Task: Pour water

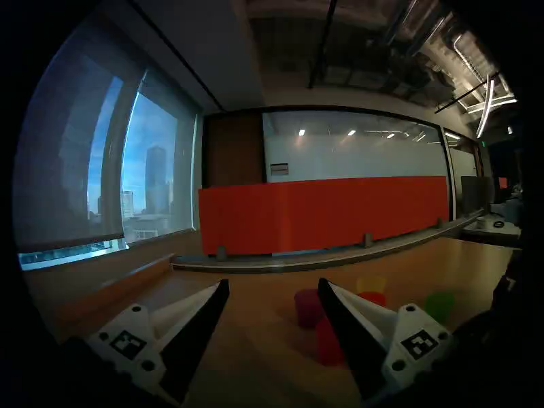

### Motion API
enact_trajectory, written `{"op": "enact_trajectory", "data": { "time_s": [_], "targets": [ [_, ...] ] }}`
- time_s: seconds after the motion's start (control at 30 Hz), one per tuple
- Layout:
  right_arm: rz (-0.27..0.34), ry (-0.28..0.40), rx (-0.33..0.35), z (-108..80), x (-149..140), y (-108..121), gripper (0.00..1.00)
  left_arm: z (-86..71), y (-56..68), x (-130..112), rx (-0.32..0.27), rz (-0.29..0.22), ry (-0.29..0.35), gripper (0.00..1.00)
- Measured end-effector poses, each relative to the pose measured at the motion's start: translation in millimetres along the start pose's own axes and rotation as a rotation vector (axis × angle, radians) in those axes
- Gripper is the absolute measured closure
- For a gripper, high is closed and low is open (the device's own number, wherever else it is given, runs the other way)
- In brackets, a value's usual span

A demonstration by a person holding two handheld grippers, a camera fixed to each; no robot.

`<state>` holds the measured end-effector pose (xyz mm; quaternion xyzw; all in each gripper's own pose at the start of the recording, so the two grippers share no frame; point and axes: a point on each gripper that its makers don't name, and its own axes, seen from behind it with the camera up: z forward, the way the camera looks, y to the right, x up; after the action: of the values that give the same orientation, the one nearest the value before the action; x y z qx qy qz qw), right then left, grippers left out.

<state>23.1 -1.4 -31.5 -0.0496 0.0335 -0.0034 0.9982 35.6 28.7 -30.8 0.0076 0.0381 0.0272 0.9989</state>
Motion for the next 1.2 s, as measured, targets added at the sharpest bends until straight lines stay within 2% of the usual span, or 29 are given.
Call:
{"op": "enact_trajectory", "data": {
  "time_s": [0.17,0.47,0.67,0.77,1.2],
  "targets": [
    [0.007,-0.023,-0.004,0.7,-8,-1,0.01,3.5,5.8,-14,-0.018,-0.017,-0.006,0.03],
    [0.011,-0.053,-0.023,3.1,-20,3,0.01,11.9,-1.5,-39,-0.019,-0.053,-0.012,0.03],
    [0.019,-0.064,-0.029,3.6,-23,2,0.01,14.8,-10.3,-52,-0.010,-0.056,-0.014,0.03],
    [0.014,-0.064,-0.025,3.5,-22,0,0.01,15.6,-15.3,-56,-0.001,-0.055,-0.020,0.03],
    [0.004,-0.060,-0.001,3.3,-12,-14,0.01,17.0,-20.1,-61,-0.003,-0.095,-0.016,0.03]
  ]
}}
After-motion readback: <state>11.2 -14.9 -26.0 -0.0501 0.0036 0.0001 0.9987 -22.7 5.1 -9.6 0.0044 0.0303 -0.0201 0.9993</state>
